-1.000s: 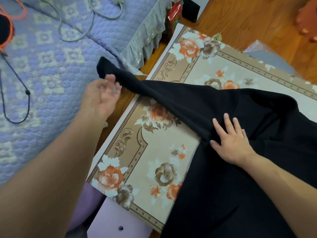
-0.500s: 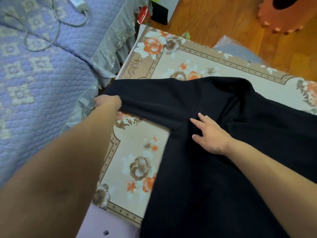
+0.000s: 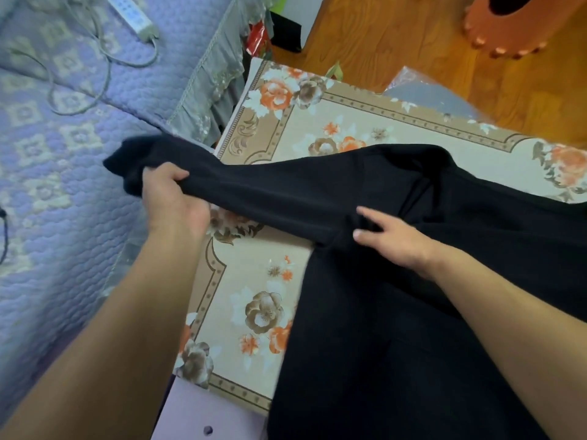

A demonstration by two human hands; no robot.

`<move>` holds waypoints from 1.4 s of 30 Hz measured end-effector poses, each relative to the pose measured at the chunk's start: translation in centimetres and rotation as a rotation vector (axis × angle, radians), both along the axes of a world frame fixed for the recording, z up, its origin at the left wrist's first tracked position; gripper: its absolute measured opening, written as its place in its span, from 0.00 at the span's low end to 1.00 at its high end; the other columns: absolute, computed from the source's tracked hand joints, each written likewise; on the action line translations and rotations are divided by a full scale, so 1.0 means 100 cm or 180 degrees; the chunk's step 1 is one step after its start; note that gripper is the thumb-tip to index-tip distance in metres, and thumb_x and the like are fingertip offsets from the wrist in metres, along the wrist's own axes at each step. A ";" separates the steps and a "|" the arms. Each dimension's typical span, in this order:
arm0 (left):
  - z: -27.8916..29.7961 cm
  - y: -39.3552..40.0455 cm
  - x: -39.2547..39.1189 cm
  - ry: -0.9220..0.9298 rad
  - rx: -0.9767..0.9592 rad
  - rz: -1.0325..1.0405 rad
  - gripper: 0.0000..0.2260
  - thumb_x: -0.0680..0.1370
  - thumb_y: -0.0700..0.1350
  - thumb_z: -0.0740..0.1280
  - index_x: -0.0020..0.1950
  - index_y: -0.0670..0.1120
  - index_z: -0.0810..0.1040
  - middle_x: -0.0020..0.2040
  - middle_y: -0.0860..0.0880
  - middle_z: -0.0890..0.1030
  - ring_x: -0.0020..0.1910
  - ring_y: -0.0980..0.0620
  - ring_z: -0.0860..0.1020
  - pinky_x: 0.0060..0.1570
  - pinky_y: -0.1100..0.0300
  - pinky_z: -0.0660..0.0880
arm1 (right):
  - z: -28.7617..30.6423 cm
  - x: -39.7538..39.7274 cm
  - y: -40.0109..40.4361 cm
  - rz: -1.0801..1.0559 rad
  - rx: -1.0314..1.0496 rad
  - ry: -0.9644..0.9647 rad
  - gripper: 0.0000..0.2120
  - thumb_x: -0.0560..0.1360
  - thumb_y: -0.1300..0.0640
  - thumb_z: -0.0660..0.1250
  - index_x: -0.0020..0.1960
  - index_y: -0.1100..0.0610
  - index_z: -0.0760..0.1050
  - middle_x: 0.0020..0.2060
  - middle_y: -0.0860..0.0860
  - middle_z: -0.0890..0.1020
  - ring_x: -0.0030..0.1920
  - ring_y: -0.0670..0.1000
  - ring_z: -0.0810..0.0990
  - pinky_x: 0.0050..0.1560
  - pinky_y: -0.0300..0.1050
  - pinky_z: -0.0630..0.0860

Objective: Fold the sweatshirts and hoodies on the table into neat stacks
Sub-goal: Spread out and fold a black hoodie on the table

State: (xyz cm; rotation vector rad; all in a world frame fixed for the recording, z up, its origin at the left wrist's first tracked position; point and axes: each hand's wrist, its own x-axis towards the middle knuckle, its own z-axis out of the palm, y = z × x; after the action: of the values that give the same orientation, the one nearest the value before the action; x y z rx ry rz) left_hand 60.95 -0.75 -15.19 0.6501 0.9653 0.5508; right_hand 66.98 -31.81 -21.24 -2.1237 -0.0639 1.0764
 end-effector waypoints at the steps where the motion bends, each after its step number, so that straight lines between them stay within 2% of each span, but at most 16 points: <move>1: 0.013 -0.013 0.005 -0.0191 0.0324 -0.0242 0.19 0.69 0.30 0.63 0.57 0.44 0.78 0.52 0.45 0.85 0.51 0.44 0.84 0.51 0.46 0.82 | 0.012 0.003 -0.007 -0.0598 0.0500 0.0151 0.29 0.79 0.49 0.69 0.78 0.45 0.65 0.76 0.42 0.67 0.77 0.45 0.63 0.77 0.45 0.59; 6: 0.041 -0.142 0.018 -0.0288 0.2578 -0.1817 0.08 0.67 0.33 0.65 0.37 0.43 0.67 0.34 0.50 0.69 0.34 0.56 0.69 0.37 0.58 0.68 | 0.080 -0.005 -0.094 -0.2610 0.2606 0.0807 0.26 0.83 0.42 0.58 0.77 0.54 0.67 0.70 0.52 0.77 0.71 0.54 0.74 0.71 0.54 0.67; 8: 0.032 -0.210 0.010 -0.0591 0.3392 -0.2421 0.11 0.68 0.32 0.63 0.34 0.44 0.62 0.34 0.55 0.69 0.37 0.52 0.72 0.47 0.56 0.73 | 0.087 -0.017 -0.139 -0.3216 0.3006 0.0901 0.28 0.83 0.39 0.58 0.75 0.56 0.69 0.69 0.57 0.77 0.70 0.59 0.75 0.71 0.59 0.67; 10: 0.009 -0.272 -0.002 -0.1125 0.4125 -0.3230 0.11 0.68 0.35 0.62 0.37 0.49 0.63 0.50 0.44 0.83 0.63 0.43 0.76 0.72 0.45 0.66 | 0.079 -0.032 -0.181 -0.3774 0.3150 0.0970 0.30 0.82 0.36 0.58 0.73 0.56 0.71 0.69 0.59 0.77 0.69 0.63 0.76 0.70 0.64 0.68; 12: -0.029 -0.310 -0.019 -0.1113 0.5052 -0.4352 0.07 0.70 0.38 0.64 0.41 0.49 0.68 0.74 0.41 0.73 0.79 0.42 0.63 0.78 0.42 0.56 | 0.062 -0.049 -0.215 -0.4188 0.2968 0.0987 0.29 0.80 0.33 0.58 0.67 0.54 0.76 0.69 0.58 0.77 0.67 0.62 0.78 0.65 0.67 0.73; 14: -0.059 -0.317 -0.038 -0.0589 0.5811 -0.4929 0.10 0.72 0.40 0.66 0.53 0.46 0.76 0.81 0.44 0.62 0.82 0.43 0.54 0.79 0.42 0.53 | 0.048 -0.065 -0.236 -0.4444 0.2782 0.1048 0.29 0.78 0.31 0.60 0.68 0.51 0.76 0.67 0.55 0.79 0.66 0.61 0.79 0.65 0.66 0.73; 17: -0.081 -0.288 -0.066 0.0314 0.6060 -0.4794 0.28 0.67 0.39 0.70 0.68 0.43 0.76 0.80 0.38 0.61 0.79 0.34 0.58 0.77 0.38 0.58 | 0.035 -0.077 -0.254 -0.5012 0.2489 0.0956 0.28 0.77 0.35 0.67 0.68 0.54 0.76 0.62 0.57 0.82 0.61 0.61 0.82 0.64 0.63 0.75; 22: -0.095 -0.214 -0.063 0.2050 0.5923 -0.4710 0.39 0.76 0.44 0.71 0.82 0.45 0.56 0.81 0.36 0.54 0.78 0.33 0.59 0.73 0.39 0.66 | 0.030 -0.071 -0.254 -0.4352 0.1235 0.0316 0.12 0.79 0.57 0.70 0.62 0.53 0.80 0.56 0.50 0.86 0.58 0.53 0.84 0.54 0.55 0.81; 25: -0.097 -0.207 -0.036 0.2538 0.5829 -0.4980 0.40 0.79 0.51 0.68 0.84 0.50 0.48 0.82 0.40 0.53 0.74 0.36 0.65 0.64 0.44 0.74 | 0.048 -0.072 -0.259 -0.4235 0.1373 -0.0067 0.12 0.80 0.60 0.68 0.63 0.53 0.79 0.56 0.48 0.86 0.56 0.51 0.85 0.54 0.52 0.80; 28: -0.096 -0.206 -0.018 0.2672 0.6515 -0.5142 0.39 0.74 0.45 0.73 0.81 0.46 0.57 0.71 0.37 0.67 0.51 0.36 0.77 0.43 0.46 0.77 | 0.053 -0.080 -0.274 -0.3919 0.1393 -0.0269 0.12 0.81 0.59 0.66 0.64 0.52 0.79 0.57 0.46 0.85 0.57 0.50 0.85 0.54 0.51 0.80; 31: -0.095 -0.191 -0.013 0.2898 0.6546 -0.5110 0.37 0.73 0.33 0.70 0.78 0.44 0.59 0.57 0.38 0.68 0.38 0.39 0.73 0.31 0.48 0.72 | 0.018 -0.083 -0.296 -0.3835 0.0496 -0.0259 0.14 0.78 0.53 0.69 0.64 0.52 0.78 0.58 0.47 0.84 0.57 0.52 0.84 0.56 0.55 0.80; 33: -0.098 -0.183 -0.018 0.3067 0.6555 -0.5322 0.40 0.75 0.35 0.67 0.83 0.45 0.51 0.61 0.38 0.66 0.43 0.40 0.73 0.35 0.46 0.75 | -0.006 -0.082 -0.306 -0.3579 -0.0301 -0.0183 0.20 0.75 0.48 0.71 0.63 0.56 0.76 0.61 0.52 0.82 0.60 0.55 0.81 0.63 0.58 0.77; 36: -0.101 -0.188 -0.028 0.3039 0.6802 -0.5526 0.44 0.73 0.43 0.70 0.84 0.45 0.49 0.75 0.36 0.60 0.63 0.35 0.70 0.57 0.43 0.75 | -0.012 -0.080 -0.299 -0.3325 -0.1157 -0.0740 0.22 0.80 0.55 0.68 0.72 0.57 0.70 0.67 0.55 0.76 0.68 0.57 0.74 0.69 0.49 0.68; 38: -0.094 -0.209 -0.028 0.2385 0.6719 -0.5359 0.42 0.72 0.44 0.71 0.83 0.45 0.56 0.79 0.34 0.56 0.74 0.31 0.61 0.71 0.37 0.66 | -0.006 -0.081 -0.287 -0.3006 -0.1555 -0.1681 0.26 0.80 0.59 0.64 0.76 0.57 0.64 0.73 0.56 0.69 0.74 0.57 0.66 0.73 0.48 0.61; 40: -0.087 -0.245 -0.022 0.1255 0.6633 -0.5014 0.34 0.74 0.45 0.68 0.81 0.46 0.64 0.80 0.35 0.57 0.78 0.31 0.57 0.75 0.36 0.60 | -0.005 -0.079 -0.268 -0.2215 -0.1705 -0.2610 0.27 0.80 0.57 0.63 0.77 0.60 0.63 0.77 0.59 0.62 0.77 0.60 0.60 0.78 0.53 0.56; 42: -0.083 -0.293 -0.012 0.0568 0.6616 -0.4670 0.28 0.80 0.50 0.62 0.80 0.50 0.66 0.81 0.37 0.57 0.79 0.33 0.56 0.77 0.36 0.57 | -0.018 -0.077 -0.247 -0.1123 -0.1706 -0.3002 0.27 0.82 0.53 0.60 0.79 0.60 0.62 0.79 0.62 0.58 0.79 0.64 0.56 0.79 0.58 0.54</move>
State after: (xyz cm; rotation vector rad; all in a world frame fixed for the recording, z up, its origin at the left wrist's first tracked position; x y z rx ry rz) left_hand 59.79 -30.03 -23.44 2.8740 -0.5366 -0.1023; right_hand 59.29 -56.56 -23.01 -2.8057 0.1664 -0.2057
